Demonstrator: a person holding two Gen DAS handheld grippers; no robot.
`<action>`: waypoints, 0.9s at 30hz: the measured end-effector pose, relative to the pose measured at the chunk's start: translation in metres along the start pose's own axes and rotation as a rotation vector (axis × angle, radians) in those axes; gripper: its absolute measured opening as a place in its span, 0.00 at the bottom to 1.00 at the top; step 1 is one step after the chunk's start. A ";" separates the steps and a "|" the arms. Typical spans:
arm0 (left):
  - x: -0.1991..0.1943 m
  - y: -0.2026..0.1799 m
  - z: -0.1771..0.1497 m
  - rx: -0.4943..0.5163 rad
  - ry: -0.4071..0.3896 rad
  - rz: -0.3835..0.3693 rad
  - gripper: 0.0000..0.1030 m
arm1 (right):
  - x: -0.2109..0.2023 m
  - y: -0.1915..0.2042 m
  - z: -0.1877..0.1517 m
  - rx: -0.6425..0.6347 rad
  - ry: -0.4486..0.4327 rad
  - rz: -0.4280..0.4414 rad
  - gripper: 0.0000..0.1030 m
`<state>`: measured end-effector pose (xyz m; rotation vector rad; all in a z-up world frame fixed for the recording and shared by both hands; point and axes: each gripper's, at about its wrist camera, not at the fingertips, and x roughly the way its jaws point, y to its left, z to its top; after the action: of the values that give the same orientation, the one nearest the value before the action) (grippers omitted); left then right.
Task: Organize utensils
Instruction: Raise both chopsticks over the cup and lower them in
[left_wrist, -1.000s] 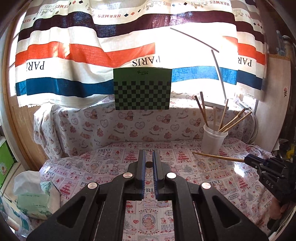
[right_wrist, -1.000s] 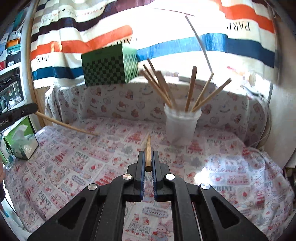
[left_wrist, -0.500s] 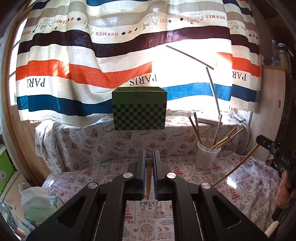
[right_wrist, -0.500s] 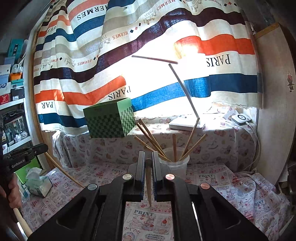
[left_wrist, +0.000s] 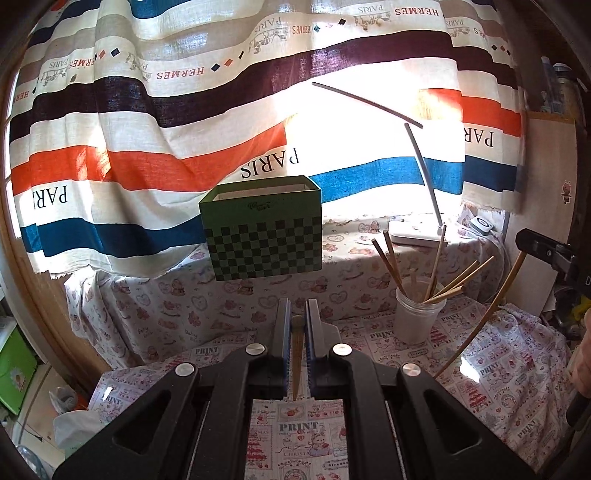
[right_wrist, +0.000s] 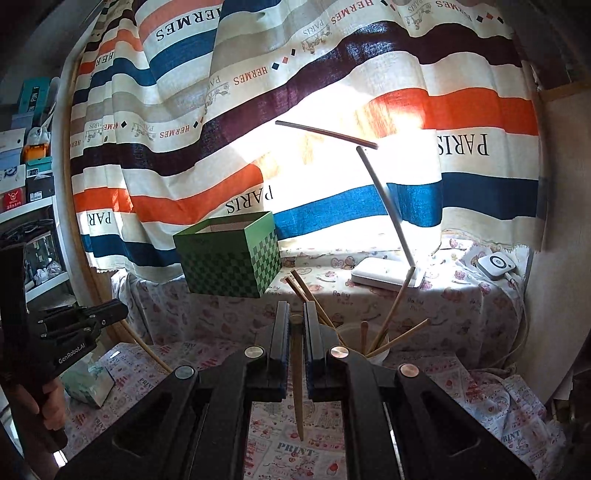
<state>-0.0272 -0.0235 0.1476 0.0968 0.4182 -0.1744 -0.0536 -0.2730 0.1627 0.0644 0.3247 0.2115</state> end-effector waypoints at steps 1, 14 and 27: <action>0.001 -0.001 0.006 -0.012 -0.003 -0.023 0.06 | 0.000 0.001 0.004 -0.004 -0.006 0.002 0.07; 0.015 -0.035 0.092 -0.048 -0.089 -0.177 0.06 | 0.011 -0.013 0.076 -0.009 -0.085 -0.022 0.07; 0.040 -0.073 0.149 -0.069 -0.153 -0.320 0.06 | 0.028 -0.044 0.135 -0.007 -0.195 -0.061 0.07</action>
<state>0.0543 -0.1199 0.2628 -0.0527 0.2848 -0.4792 0.0244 -0.3137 0.2771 0.0672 0.1316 0.1448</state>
